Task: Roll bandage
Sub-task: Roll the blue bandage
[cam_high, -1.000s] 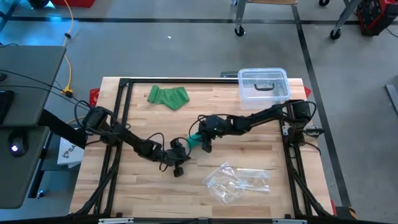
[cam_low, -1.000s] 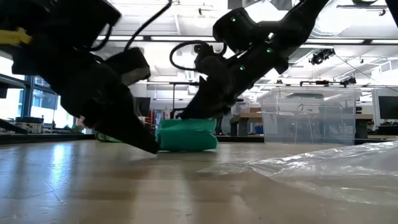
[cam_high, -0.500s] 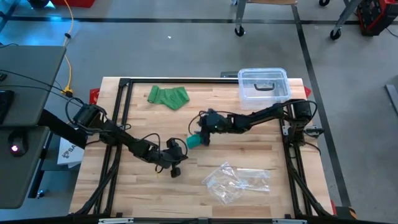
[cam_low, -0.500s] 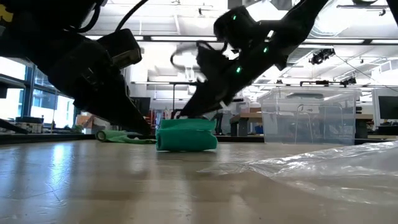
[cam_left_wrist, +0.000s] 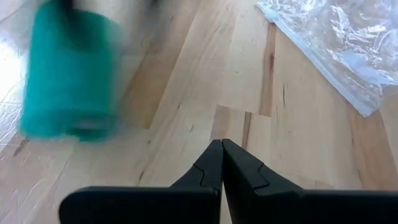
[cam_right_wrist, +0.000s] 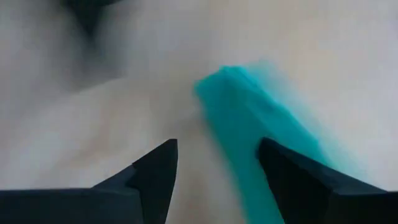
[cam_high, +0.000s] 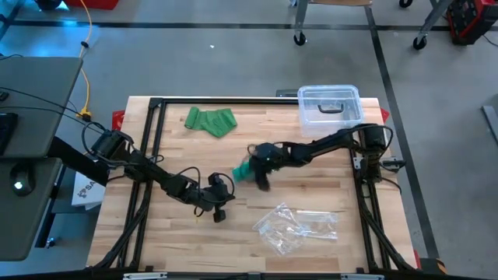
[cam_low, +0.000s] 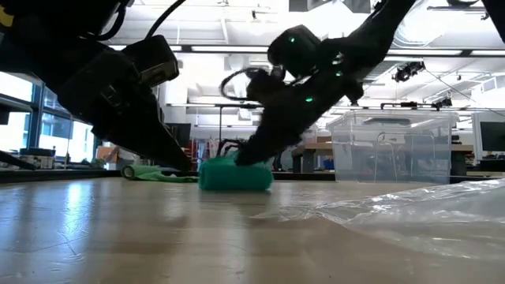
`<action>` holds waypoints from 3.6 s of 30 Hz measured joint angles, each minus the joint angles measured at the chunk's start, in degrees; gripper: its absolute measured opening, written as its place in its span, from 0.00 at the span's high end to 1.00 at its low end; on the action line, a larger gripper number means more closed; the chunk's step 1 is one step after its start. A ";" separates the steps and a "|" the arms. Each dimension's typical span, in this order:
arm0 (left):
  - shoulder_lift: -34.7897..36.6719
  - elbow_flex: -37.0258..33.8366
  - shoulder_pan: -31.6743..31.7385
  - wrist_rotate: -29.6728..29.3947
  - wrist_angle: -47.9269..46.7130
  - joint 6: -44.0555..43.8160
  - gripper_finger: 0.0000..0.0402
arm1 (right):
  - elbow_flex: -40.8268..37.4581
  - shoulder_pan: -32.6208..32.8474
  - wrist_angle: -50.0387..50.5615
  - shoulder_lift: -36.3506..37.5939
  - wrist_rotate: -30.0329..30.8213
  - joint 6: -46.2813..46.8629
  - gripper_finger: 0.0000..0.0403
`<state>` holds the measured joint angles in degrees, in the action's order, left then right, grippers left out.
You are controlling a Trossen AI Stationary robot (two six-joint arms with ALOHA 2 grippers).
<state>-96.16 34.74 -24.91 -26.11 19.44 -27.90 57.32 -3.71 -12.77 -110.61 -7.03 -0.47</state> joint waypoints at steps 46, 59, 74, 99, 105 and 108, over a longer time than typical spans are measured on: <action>2.47 0.04 22.61 18.28 0.06 10.71 0.96 | 0.46 5.97 9.88 3.17 19.08 -11.36 0.48; 5.48 3.43 13.91 1.97 -2.39 17.18 0.99 | 0.48 8.57 11.26 5.67 14.52 -11.58 0.49; -1.84 3.37 23.62 9.71 -4.66 9.17 0.99 | -1.68 5.10 11.92 5.12 3.38 -7.47 0.54; -5.33 3.34 16.63 13.35 4.78 12.07 0.99 | -2.37 6.37 11.65 6.45 2.88 -6.85 0.54; -5.33 3.34 16.61 13.35 4.54 11.96 0.99 | -3.24 5.92 13.59 4.07 -1.90 -5.84 0.54; -5.33 3.34 16.57 13.34 4.62 11.58 0.99 | -3.05 7.45 17.18 4.43 -4.92 -4.79 0.54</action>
<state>-101.49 38.09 -8.33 -12.77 24.06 -16.32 54.27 3.74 4.41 -106.18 -11.95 -5.26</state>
